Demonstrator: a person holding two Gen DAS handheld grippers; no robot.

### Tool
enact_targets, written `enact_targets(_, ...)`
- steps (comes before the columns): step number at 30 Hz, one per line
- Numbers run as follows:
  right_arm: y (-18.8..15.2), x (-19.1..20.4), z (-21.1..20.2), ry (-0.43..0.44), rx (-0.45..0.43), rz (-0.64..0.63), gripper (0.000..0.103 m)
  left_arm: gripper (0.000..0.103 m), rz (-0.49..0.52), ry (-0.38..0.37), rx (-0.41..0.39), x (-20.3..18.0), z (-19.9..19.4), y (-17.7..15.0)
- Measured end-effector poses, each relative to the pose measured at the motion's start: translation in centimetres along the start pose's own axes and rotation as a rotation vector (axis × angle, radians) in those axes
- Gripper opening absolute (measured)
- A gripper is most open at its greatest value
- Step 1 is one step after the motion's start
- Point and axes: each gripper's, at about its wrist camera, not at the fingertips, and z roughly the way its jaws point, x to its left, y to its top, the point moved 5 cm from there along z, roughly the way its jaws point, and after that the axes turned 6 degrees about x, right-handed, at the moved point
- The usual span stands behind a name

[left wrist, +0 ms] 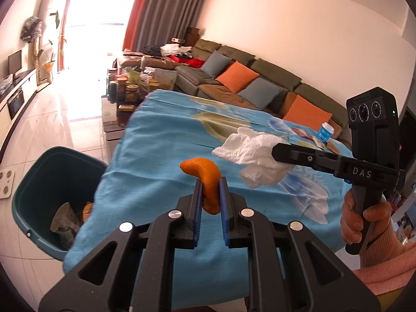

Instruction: Collect trash

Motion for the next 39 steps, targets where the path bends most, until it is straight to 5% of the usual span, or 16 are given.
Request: enact_targets(39, 4.1, 7.2, 9.2, 0.132, 0.116, -0.157, 0.004, 0.013, -0.161, 0.224, -0.087, 10.9, -6.4, -0.4)
